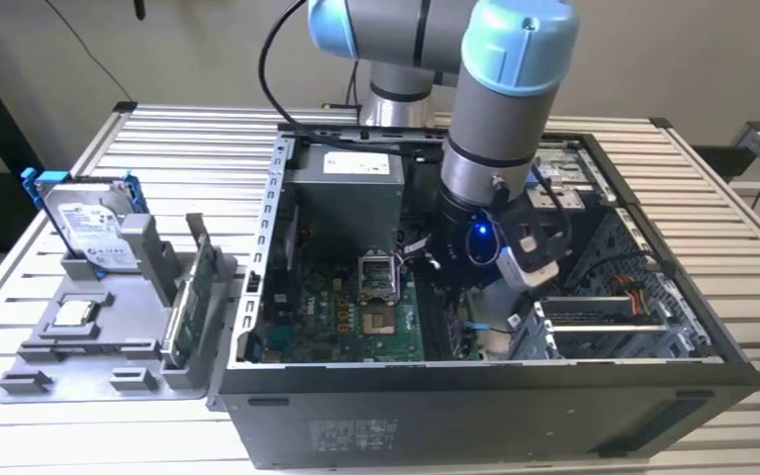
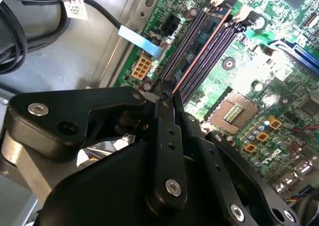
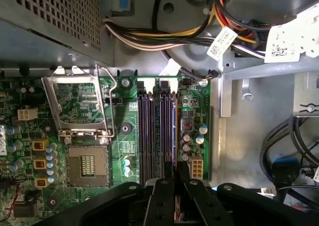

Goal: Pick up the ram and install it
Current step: 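Insert the ram into the slot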

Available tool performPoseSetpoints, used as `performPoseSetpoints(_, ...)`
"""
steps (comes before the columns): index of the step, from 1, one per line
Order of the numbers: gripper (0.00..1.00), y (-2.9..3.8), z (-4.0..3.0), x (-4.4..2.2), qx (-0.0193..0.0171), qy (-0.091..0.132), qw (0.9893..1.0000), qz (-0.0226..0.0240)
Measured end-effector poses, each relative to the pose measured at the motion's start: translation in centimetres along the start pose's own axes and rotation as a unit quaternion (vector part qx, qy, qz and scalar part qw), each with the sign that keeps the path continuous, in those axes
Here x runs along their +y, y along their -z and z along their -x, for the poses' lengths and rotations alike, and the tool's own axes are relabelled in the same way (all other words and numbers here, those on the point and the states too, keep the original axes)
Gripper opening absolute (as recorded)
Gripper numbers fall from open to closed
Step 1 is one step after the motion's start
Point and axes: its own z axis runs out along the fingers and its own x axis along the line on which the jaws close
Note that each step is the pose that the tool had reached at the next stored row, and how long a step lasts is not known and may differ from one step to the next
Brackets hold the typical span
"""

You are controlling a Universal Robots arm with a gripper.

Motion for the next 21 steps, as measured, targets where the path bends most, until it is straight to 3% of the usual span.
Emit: performPoseSetpoints(21,0.14,-0.41,0.05,0.07,0.0000,0.000,1.0000,0.0000)
